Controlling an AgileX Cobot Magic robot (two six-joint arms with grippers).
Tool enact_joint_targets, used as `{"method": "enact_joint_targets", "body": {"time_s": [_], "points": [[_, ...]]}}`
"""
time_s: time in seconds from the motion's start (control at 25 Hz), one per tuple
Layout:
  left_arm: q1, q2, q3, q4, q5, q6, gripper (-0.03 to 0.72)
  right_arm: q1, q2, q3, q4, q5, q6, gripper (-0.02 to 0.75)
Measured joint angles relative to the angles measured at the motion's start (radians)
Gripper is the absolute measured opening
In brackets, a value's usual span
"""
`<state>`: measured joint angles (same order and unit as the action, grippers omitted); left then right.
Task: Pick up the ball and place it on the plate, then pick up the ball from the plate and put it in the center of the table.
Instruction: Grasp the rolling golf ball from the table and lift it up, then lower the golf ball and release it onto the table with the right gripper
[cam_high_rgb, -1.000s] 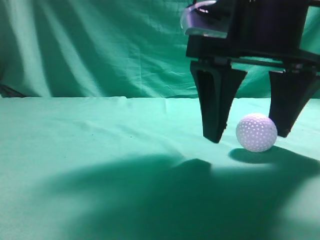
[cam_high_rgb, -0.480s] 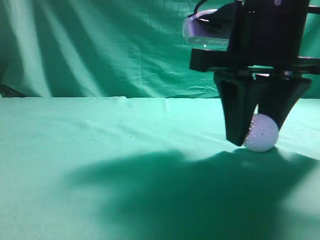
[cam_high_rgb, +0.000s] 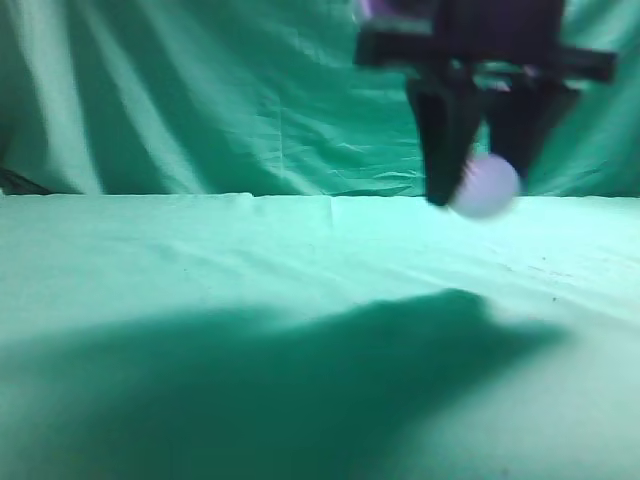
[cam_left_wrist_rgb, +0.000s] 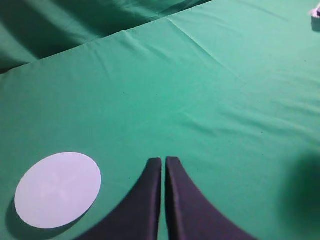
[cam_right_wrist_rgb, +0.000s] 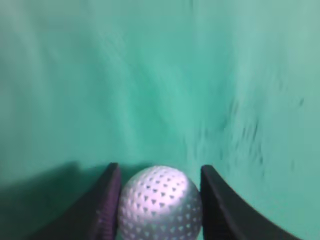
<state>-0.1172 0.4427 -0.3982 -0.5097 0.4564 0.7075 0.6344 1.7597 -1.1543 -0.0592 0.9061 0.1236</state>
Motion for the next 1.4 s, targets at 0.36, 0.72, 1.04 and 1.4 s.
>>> {"method": "enact_joint_targets", "body": {"time_s": [0.36, 0.72, 1.04, 1.4], "points": [[0.000, 0.000, 0.000, -0.004, 0.000, 0.000, 0.000, 0.000, 0.055, -0.411, 0.046, 0.056, -0.085, 0.327], [0.000, 0.000, 0.000, -0.006, 0.000, 0.000, 0.000, 0.039, 0.325, -0.684, 0.103, 0.115, -0.164, 0.327], [0.000, 0.000, 0.000, -0.006, 0.000, 0.000, 0.000, 0.107, 0.492, -0.782, 0.116, 0.097, -0.176, 0.327], [0.000, 0.000, 0.000, -0.006, 0.000, 0.000, 0.000, 0.114, 0.538, -0.787, 0.137, 0.030, -0.210, 0.327]]}}
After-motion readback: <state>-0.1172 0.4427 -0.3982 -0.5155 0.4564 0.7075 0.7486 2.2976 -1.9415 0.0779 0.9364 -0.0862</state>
